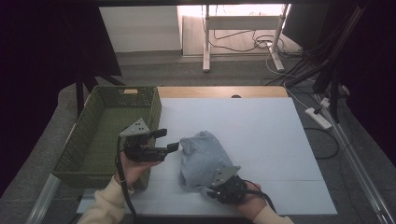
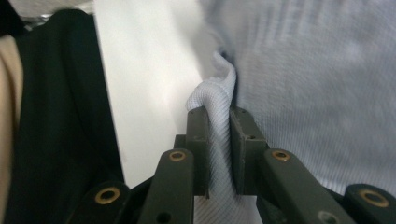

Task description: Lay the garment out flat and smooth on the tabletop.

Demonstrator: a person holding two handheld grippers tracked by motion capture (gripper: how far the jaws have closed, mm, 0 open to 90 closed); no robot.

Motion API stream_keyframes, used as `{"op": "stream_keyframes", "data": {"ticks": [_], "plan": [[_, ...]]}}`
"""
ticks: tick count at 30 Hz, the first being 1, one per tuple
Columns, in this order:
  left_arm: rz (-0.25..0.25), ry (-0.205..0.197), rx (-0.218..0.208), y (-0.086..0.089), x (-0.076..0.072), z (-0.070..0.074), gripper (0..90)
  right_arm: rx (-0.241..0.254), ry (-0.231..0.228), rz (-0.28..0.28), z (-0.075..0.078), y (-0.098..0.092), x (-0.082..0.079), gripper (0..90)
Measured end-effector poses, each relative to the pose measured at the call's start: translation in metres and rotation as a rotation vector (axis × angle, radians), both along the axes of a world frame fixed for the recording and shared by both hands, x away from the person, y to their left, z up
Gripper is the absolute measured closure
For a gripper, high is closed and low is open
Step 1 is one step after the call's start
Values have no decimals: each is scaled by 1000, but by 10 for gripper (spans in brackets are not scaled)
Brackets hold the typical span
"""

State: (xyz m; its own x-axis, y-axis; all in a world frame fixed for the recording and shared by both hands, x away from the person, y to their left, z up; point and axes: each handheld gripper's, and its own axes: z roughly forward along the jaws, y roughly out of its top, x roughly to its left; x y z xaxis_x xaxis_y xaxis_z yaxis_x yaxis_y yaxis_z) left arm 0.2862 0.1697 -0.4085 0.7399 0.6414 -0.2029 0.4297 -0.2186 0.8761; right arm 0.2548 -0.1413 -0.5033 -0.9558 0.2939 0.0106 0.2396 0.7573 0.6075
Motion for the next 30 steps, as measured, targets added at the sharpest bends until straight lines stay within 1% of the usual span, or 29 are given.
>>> {"op": "stream_keyframes", "data": {"ticks": [3, 5, 6, 8, 11, 12, 16, 18, 21, 25, 27, 28, 29, 30], "plan": [[2, 0, 0, 0, 0, 0, 261, -12, -4, -65, 3, -25, 6, 804], [2, -1, 2, 0, 0, 0, 261, -9, 0, -133, 5, -44, 14, 806], [2, -2, 1, 0, 0, 0, 261, -7, -4, -161, 6, -51, 17, 808], [1, -3, 2, 0, 0, 0, 261, -9, -19, -198, 8, -63, 22, 810], [1, -1, 1, 0, 0, 0, 261, -5, -31, -237, 10, -74, 25, 812], [1, 0, 1, 0, 0, 0, 261, -10, -37, -249, 10, -79, 25, 812], [1, -3, 1, 1, 0, 0, 261, -9, -31, -283, 11, -90, 27, 812], [-1, -3, 1, 0, 0, 0, 261, -10, -29, -313, 11, -96, 30, 813], [-1, -2, 4, 0, 0, 0, 261, -3, -19, -324, 10, -100, 31, 812], [1, -1, 2, 0, 0, 0, 261, -14, -30, -317, 12, -99, 30, 804], [2, -2, 3, 0, 0, 0, 261, -2, -36, -300, 12, -98, 29, 749], [2, -2, 3, 0, 0, 0, 261, 8, -42, -285, 13, -97, 27, 689], [2, -3, 3, 0, 0, 0, 261, 17, -48, -281, 14, -96, 26, 643], [2, -4, 3, 0, 0, 0, 261, 30, -65, -284, 17, -95, 24, 586]]}}
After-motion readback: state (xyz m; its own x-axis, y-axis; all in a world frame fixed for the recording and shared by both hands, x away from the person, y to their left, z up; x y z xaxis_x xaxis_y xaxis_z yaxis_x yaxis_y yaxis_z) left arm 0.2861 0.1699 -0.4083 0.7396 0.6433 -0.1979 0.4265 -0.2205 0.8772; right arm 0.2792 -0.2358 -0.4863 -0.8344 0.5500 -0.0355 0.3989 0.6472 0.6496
